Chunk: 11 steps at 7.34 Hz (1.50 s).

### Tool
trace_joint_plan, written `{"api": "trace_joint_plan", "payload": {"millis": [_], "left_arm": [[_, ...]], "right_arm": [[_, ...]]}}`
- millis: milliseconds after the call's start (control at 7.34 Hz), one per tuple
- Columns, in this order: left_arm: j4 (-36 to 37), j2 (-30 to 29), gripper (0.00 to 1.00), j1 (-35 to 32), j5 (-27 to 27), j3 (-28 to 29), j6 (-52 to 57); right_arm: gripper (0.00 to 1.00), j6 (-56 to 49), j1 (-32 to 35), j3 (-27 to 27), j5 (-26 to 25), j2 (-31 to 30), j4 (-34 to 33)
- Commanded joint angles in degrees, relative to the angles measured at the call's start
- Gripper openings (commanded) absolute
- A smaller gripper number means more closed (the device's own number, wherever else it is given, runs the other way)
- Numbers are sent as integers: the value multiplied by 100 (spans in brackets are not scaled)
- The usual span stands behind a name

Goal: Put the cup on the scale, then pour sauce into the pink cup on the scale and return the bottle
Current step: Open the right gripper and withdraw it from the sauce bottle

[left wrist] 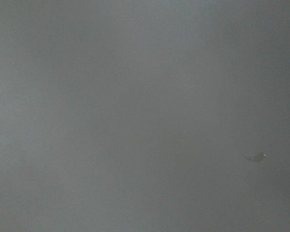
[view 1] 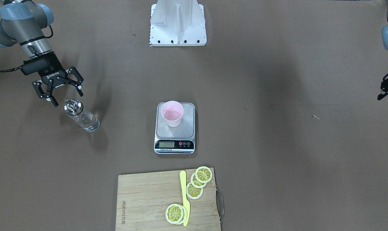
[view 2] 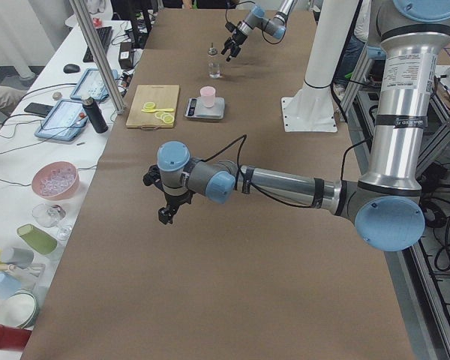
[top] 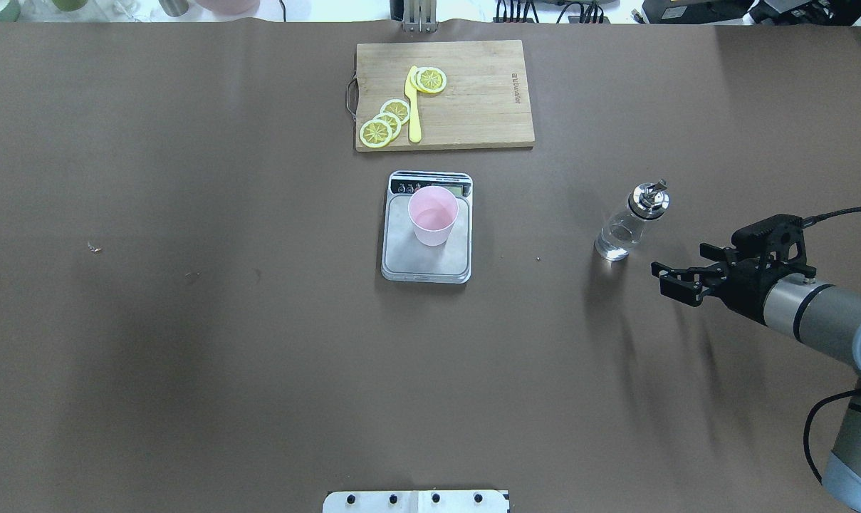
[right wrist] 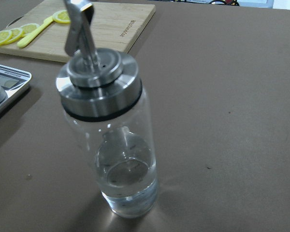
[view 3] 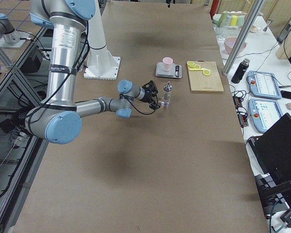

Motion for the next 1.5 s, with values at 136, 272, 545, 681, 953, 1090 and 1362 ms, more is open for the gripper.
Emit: {"api": "trace_joint_plan", "payload": {"millis": [136,272,545,681,953,1090,1362], "left_arm": [[37,0,98,-47,-12,15,28],[29,9,98,-160,-20,59,36],[29,0,98,-450,-29,391,421],[29,0,98,-512,-29,515,458],[151,0,98,-714,-29,656,458],[300,0,98,-759,-38,665,458],[546,0,98,-846,-265,674,458]], "right_arm": [[100,5,491,-65,114,-165,113],[100,5,596,-91,167,-165,97],[100,-38,947,-292,289,-104,106],[100,-21,1332,-459,717,-17,97],[100,-82,2805,-941,3161,150,27],[100,-91,3465,-1362,4147,551,-296],[100,-841,4128,-1472,4894,784,-1392]]}}
